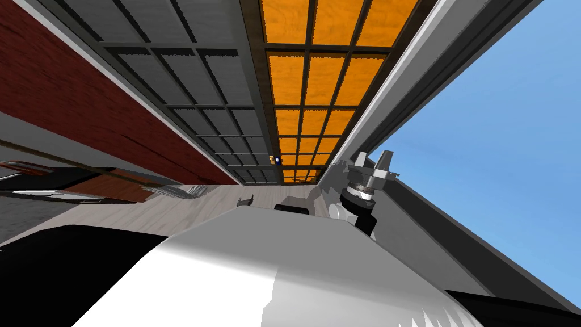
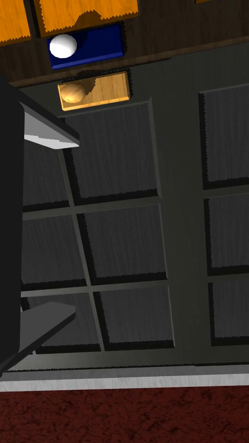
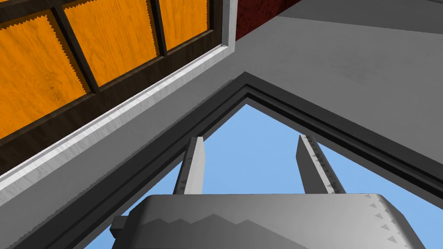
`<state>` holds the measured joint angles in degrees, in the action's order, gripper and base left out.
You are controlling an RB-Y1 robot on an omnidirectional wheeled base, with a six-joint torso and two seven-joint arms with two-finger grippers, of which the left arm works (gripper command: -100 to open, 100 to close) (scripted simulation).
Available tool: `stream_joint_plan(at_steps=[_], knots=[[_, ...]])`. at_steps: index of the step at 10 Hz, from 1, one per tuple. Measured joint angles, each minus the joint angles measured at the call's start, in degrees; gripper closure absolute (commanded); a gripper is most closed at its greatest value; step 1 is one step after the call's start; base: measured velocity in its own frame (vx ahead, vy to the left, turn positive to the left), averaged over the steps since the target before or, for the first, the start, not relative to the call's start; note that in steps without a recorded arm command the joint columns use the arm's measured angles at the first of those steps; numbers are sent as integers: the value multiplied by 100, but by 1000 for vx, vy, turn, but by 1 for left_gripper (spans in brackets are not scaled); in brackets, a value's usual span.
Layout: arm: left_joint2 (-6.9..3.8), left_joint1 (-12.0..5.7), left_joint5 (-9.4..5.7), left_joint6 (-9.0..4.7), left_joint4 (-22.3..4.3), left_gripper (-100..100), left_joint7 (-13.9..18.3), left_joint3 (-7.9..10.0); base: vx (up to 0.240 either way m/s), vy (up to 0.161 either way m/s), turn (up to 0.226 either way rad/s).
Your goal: Pull the door open
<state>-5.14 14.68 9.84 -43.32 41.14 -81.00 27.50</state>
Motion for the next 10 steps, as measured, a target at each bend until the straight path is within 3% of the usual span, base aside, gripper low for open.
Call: stream_joint_plan(at_steps=[2, 3, 5, 6, 9, 10], knots=[[145, -166, -3, 16, 145, -100, -80, -61, 180, 45, -82], [103, -320, -19, -48, -5, -100, -76, -70, 169, 66, -69], [210, -425, -8, 30, 226, -100, -82, -146, 166, 43, -85], [195, -618, -27, -81, -2, -100, -118, -139, 115, 19, -34], [262, -752, -18, -128, 70, -100, -130, -203, 109, 21, -55], [316, -764, -6, -69, 213, -100, -130, -237, 148, 47, -101]])
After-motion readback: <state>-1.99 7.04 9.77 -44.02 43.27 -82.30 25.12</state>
